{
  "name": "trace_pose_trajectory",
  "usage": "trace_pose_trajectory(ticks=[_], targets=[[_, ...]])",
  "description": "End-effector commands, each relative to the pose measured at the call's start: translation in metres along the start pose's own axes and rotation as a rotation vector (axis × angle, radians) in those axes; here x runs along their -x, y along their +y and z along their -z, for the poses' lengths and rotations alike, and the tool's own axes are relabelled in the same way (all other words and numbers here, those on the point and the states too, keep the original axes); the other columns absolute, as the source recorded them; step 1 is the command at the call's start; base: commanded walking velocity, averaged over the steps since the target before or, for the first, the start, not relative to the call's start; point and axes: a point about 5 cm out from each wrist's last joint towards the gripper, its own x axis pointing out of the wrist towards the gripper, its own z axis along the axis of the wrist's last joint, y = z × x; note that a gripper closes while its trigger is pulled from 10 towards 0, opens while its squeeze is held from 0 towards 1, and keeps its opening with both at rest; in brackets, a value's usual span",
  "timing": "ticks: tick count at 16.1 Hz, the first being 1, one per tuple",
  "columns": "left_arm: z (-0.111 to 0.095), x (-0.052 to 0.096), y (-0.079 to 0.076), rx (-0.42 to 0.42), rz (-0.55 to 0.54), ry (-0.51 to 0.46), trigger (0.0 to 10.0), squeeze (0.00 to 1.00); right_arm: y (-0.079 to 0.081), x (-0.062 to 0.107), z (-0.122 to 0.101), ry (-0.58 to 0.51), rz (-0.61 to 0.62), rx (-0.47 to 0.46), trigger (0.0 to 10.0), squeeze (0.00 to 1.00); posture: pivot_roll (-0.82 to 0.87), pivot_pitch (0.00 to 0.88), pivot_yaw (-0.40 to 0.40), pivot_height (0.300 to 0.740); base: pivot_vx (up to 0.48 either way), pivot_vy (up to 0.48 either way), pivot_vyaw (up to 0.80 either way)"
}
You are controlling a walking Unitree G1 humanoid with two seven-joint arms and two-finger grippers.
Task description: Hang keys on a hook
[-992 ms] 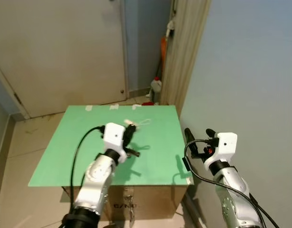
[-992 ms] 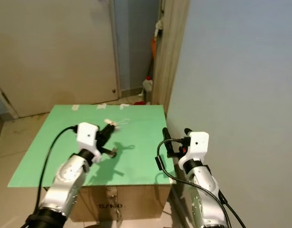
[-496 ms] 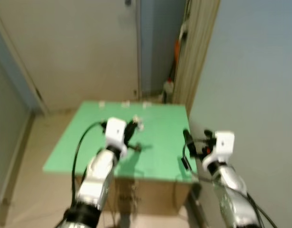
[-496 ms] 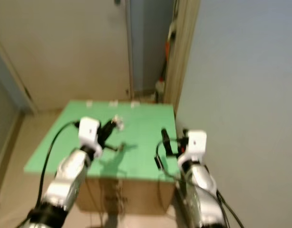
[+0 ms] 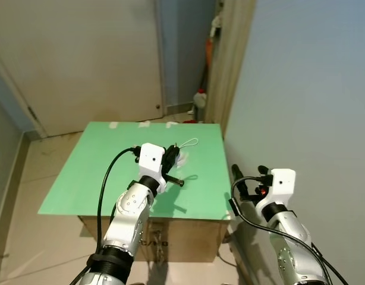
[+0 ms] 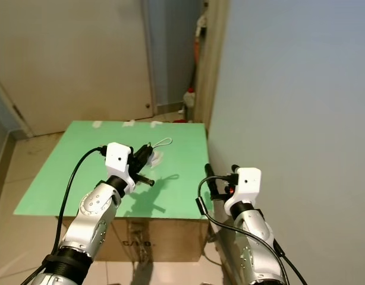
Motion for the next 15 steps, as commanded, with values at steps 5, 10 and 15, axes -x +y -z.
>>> trace_pose_trajectory(ticks=[5,10,15], targets=[[-0.005,-0.003,0.002,-0.03,-0.006,-0.023,0.0,0.0,-0.001,0.0,0.003,0.006,-0.002,0.004,10.0,0.0,-0.07,0.0,0.012,0.74,0.0,-0.049,0.0],[-0.005,-0.006,0.001,-0.044,0.007,-0.024,0.0,0.0,0.0,0.0,0.004,0.005,0.001,0.004,10.0,0.0,-0.08,0.0,0.018,0.74,-0.232,-0.266,0.0],[-0.002,-0.008,0.002,-0.045,0.014,-0.007,0.0,0.0,0.005,-0.003,-0.007,-0.03,-0.02,0.027,10.0,0.0,-0.1,0.0,0.012,0.74,-0.313,-0.314,0.0]])
